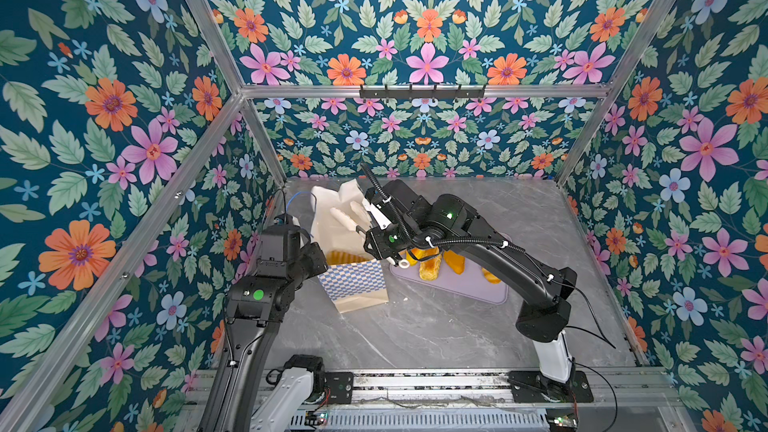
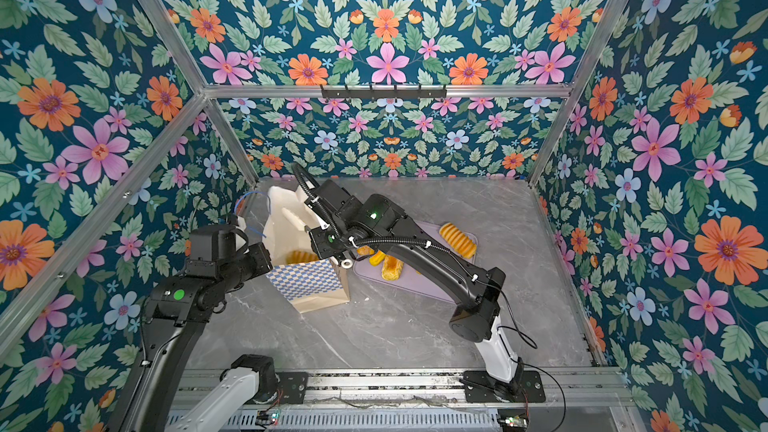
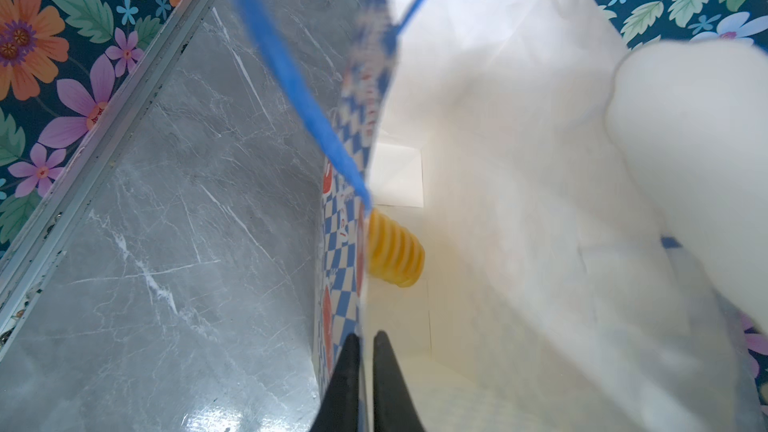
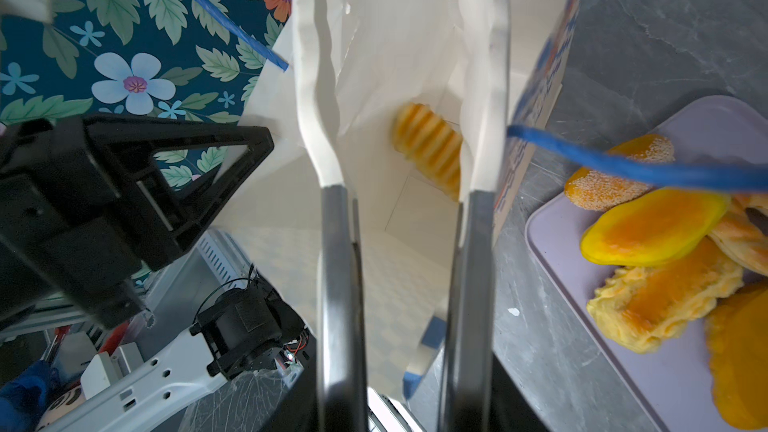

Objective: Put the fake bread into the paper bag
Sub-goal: 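Lower the tongs into the bag and open them to drop the bread, then move the empty tongs back over the lilac tray with the right gripper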

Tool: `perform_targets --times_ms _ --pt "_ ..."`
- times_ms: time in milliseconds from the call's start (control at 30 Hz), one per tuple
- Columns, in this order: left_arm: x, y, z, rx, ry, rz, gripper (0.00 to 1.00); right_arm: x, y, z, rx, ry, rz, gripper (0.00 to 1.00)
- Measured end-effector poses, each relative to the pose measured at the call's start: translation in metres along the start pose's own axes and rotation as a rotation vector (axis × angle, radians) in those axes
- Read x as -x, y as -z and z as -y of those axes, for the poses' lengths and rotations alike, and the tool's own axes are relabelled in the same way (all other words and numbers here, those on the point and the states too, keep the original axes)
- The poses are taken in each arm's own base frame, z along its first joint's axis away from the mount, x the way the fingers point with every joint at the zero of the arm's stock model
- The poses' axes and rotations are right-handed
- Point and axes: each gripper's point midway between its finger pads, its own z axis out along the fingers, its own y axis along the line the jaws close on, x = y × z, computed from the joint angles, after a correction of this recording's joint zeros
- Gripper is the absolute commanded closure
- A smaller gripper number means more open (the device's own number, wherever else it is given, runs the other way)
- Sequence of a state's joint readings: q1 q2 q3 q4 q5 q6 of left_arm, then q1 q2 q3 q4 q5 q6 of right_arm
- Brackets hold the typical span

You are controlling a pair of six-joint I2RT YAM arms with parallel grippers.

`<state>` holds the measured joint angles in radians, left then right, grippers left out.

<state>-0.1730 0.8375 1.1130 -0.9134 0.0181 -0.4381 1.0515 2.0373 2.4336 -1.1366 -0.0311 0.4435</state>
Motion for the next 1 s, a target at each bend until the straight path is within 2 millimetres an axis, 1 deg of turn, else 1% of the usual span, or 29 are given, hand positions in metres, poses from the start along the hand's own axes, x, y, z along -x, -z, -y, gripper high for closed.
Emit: perform_targets --times_ms 233,467,600,833,1000 --pt "0.0 0.0 0.0 0.0 0.0 0.0 0.87 0.004 0.008 -0.003 0.01 0.001 0.018 0.56" --pt "0.0 0.001 0.0 -0.001 0.0 0.003 0.86 0.013 0.033 -0.005 0.018 0.003 0.073 0.57" --pt "0.0 0.001 0.0 -0.001 0.0 0.002 0.85 0.017 0.05 -0.002 0.006 0.002 0.111 0.58" --pt "0.0 0.001 0.0 -0.001 0.0 0.003 0.84 0.014 0.077 0.013 -0.056 0.002 0.158 0.58" --pt "0.0 0.001 0.0 -0.003 0.0 0.004 0.84 0.009 0.096 0.032 -0.116 -0.005 0.191 0.58"
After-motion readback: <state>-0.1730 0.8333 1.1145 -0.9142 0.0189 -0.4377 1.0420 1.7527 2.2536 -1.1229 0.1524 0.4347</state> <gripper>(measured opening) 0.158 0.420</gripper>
